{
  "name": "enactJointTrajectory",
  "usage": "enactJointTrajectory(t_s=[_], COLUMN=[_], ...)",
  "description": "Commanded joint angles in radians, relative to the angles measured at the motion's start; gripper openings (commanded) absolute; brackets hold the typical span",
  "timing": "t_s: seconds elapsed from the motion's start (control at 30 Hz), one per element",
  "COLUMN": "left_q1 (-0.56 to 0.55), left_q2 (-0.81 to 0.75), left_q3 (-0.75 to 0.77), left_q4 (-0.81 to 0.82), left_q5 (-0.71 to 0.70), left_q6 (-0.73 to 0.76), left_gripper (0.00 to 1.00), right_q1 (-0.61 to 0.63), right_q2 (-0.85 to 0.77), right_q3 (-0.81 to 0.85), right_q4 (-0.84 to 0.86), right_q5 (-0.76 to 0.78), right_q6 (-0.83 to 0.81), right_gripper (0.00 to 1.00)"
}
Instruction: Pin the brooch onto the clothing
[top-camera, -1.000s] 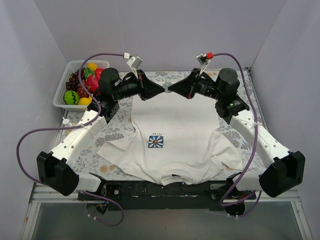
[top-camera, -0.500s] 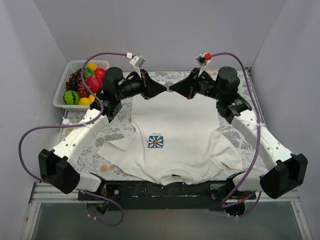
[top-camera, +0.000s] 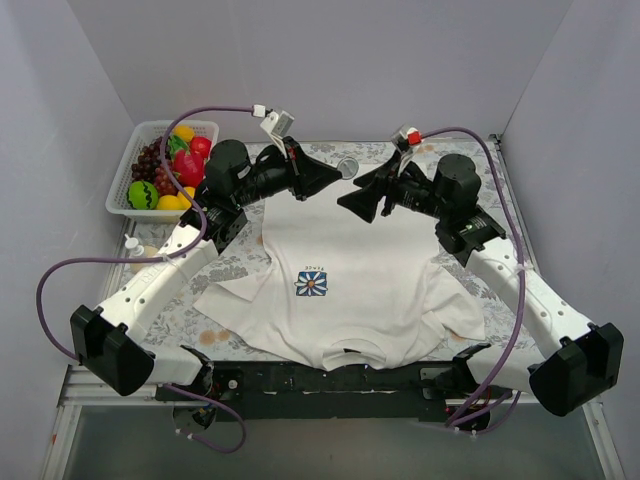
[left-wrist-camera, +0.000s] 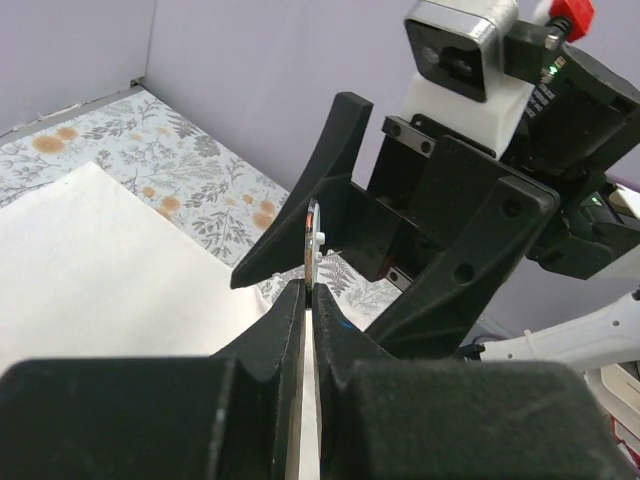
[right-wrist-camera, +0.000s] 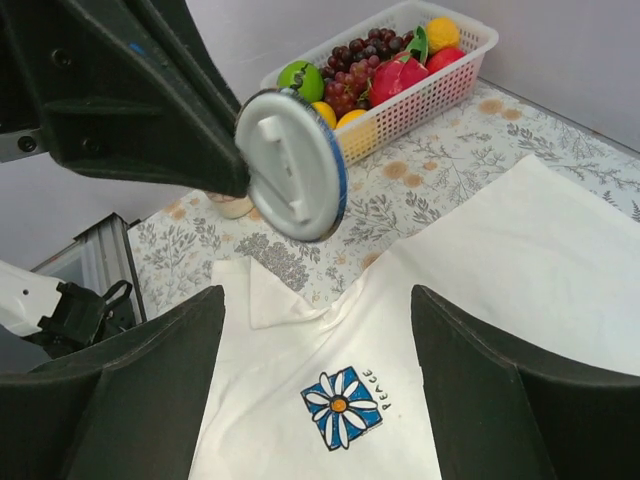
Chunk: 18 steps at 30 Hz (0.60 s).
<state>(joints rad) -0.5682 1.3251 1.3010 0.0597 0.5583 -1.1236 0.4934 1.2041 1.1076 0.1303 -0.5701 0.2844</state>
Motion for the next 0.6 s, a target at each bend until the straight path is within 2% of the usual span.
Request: enactJointTrajectory(t_s=[0.0, 0.17, 0.27, 0.57], left_q1=[-0.001, -0.001, -0.001, -0.001], left_q2=[-0.036, -0.041, -0.04, 0.0], left_q3=[0.018, 0.009, 0.017, 0.064], left_q4=[-0.004, -0.047, -0.095, -0.257], left_q5=[-0.067, -0.118, -0.142, -0.303], left_q6=[0.011, 0.039, 0.071, 0.212], left_gripper=[0.0, 0.0, 0.0, 0.0], right_q1=[-0.007, -0.022, -0.045, -0.078], right_q2=[-0.08, -0.136, -0.13, -0.075], right_q3=[-0.026, -0.063, -0.052, -0.028], right_q4=[0.077, 0.109, 0.098, 0.072], right_q5=[0.024, 0.068, 0.03, -0.011], right_q6=[-0.024, -0.03, -0.036, -0.041], right_gripper=[0.82, 0.91, 0.94, 0.96])
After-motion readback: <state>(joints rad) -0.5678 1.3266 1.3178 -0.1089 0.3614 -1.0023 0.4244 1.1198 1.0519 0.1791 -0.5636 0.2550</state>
